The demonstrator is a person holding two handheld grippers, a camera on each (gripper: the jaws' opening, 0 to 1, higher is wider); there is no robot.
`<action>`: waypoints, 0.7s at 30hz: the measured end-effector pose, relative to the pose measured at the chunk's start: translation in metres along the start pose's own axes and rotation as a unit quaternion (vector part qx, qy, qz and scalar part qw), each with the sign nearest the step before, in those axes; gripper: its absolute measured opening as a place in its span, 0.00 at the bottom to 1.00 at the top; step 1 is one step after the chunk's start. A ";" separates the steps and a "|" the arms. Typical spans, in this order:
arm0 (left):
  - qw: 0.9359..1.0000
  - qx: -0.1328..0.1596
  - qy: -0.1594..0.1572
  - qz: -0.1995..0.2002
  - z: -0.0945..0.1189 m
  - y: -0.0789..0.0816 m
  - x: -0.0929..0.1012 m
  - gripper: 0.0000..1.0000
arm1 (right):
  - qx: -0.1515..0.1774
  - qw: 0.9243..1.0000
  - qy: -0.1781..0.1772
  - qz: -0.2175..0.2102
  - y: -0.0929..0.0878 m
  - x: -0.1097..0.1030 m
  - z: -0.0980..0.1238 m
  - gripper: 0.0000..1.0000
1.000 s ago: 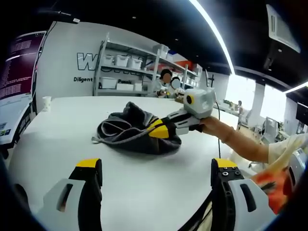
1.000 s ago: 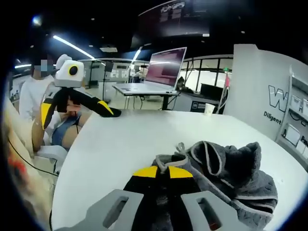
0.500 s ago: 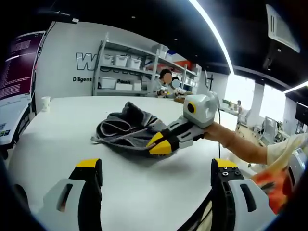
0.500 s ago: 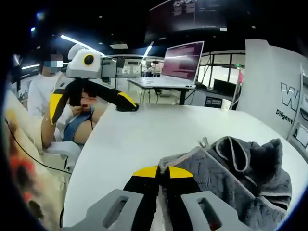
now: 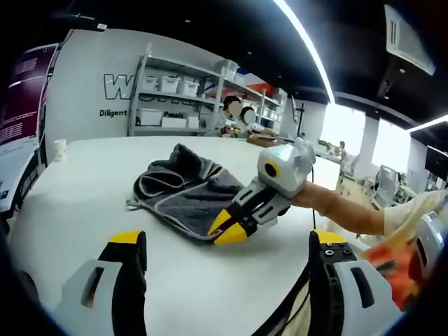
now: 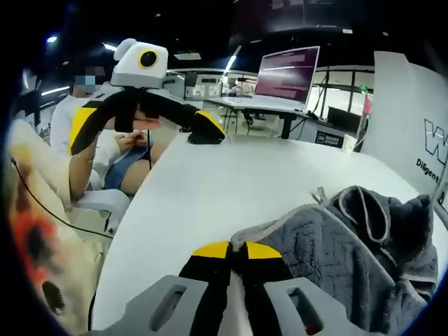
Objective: Open the folded towel by lifting each exposed corner and separating the folded layers until the towel lies flat within the target outline without major curled edges
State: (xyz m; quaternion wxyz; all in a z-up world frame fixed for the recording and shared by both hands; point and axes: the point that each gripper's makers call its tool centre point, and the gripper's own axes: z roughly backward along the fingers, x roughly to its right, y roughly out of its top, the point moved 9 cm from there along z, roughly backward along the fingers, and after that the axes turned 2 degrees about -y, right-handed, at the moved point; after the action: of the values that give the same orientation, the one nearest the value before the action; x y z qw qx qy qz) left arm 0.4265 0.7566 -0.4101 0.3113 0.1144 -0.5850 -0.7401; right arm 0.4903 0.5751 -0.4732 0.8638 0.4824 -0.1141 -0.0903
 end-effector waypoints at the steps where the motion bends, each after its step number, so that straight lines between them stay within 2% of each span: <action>1: 1.000 -0.001 -0.001 0.000 -0.001 -0.001 0.002 0.94 | -0.002 1.000 0.001 0.001 -0.001 -0.001 -0.001 0.01; 8: 1.000 -0.008 -0.006 -0.002 -0.003 -0.003 0.005 0.94 | -0.004 1.000 0.001 0.000 -0.004 -0.011 -0.001 0.01; 14: 1.000 -0.006 -0.010 0.000 -0.001 -0.003 0.005 0.94 | 0.011 1.000 -0.017 0.017 0.000 -0.011 0.003 0.04; 17: 1.000 -0.002 -0.016 0.001 -0.001 -0.003 0.007 0.95 | 0.025 0.999 -0.027 0.038 0.007 -0.009 0.007 0.10; 21: 1.000 0.003 -0.020 -0.002 -0.001 -0.001 0.008 0.97 | 0.036 0.996 -0.055 0.052 0.014 -0.001 0.014 0.28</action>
State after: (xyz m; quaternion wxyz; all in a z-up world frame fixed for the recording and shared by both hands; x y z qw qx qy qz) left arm 0.4202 0.7513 -0.4097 0.2980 0.1014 -0.5929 -0.7412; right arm 0.4861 0.5707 -0.4542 0.8416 0.5012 -0.1896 -0.0675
